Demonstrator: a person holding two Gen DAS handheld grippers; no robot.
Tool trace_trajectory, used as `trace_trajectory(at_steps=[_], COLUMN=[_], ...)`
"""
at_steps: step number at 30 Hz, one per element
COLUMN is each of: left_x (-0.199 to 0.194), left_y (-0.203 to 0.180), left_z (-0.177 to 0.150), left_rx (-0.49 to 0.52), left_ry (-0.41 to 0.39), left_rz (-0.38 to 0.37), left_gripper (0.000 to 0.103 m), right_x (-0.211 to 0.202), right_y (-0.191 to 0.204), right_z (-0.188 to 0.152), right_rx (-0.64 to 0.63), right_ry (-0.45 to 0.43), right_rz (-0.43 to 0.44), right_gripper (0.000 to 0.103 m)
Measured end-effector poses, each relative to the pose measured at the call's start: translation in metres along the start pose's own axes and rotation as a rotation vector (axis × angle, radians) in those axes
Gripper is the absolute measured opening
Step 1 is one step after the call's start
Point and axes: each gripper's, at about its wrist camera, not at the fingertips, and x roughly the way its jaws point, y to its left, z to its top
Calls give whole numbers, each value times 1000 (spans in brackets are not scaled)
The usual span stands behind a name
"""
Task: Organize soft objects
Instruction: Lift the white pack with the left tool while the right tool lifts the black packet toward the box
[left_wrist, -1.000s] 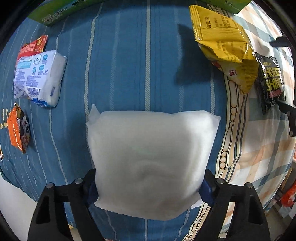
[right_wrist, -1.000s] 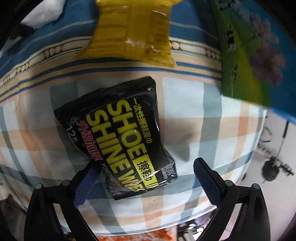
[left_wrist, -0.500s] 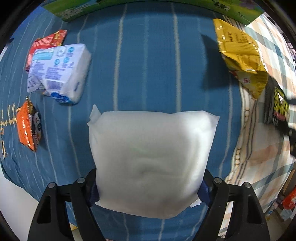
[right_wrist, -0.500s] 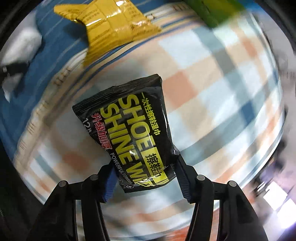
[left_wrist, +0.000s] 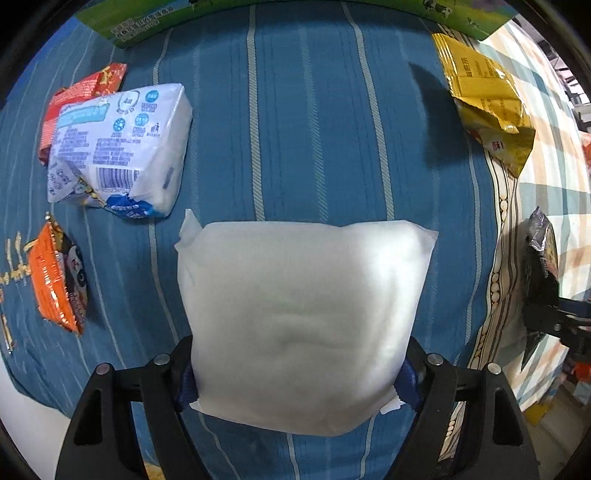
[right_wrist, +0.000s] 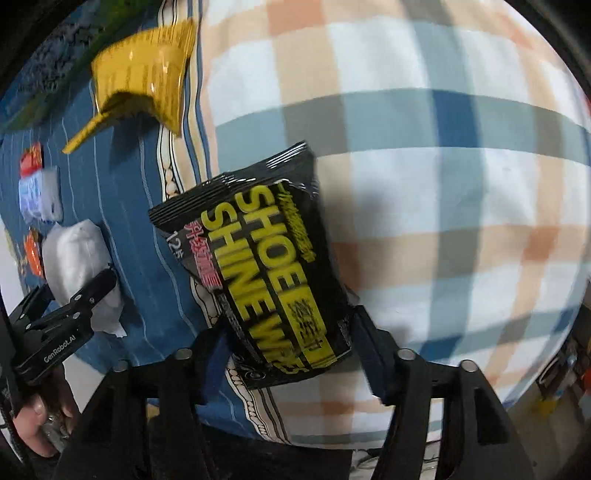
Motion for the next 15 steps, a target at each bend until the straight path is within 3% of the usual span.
trace_trajectory(at_steps=[2,5,10,11,13,15], left_x=[6,15,18,20,23,25], left_y=[9,13,22,23,27,30], left_z=[9,19,20,21,22,23], left_rx=[13,26,30,29,28,22], left_ry=[-4,-8,-15,-14,-14,-15], left_rz=[-15,-16,-14,-16,-21,-24], left_gripper=[80,81,81,81,81,81], right_x=[-28,-55,-42,-40,-39,-49], right_y=[-8,-5,11,10,-2,-13], right_z=[-3,7,24,27,40,44], right_rx=[-7,-48,-198,-201,-144,-26], right_ry=[-66,-137,-78,-82,-75,-76], right_rz=[-25,-102,-163,-191,-211,-164], right_gripper=[82,84,84,82,65,61])
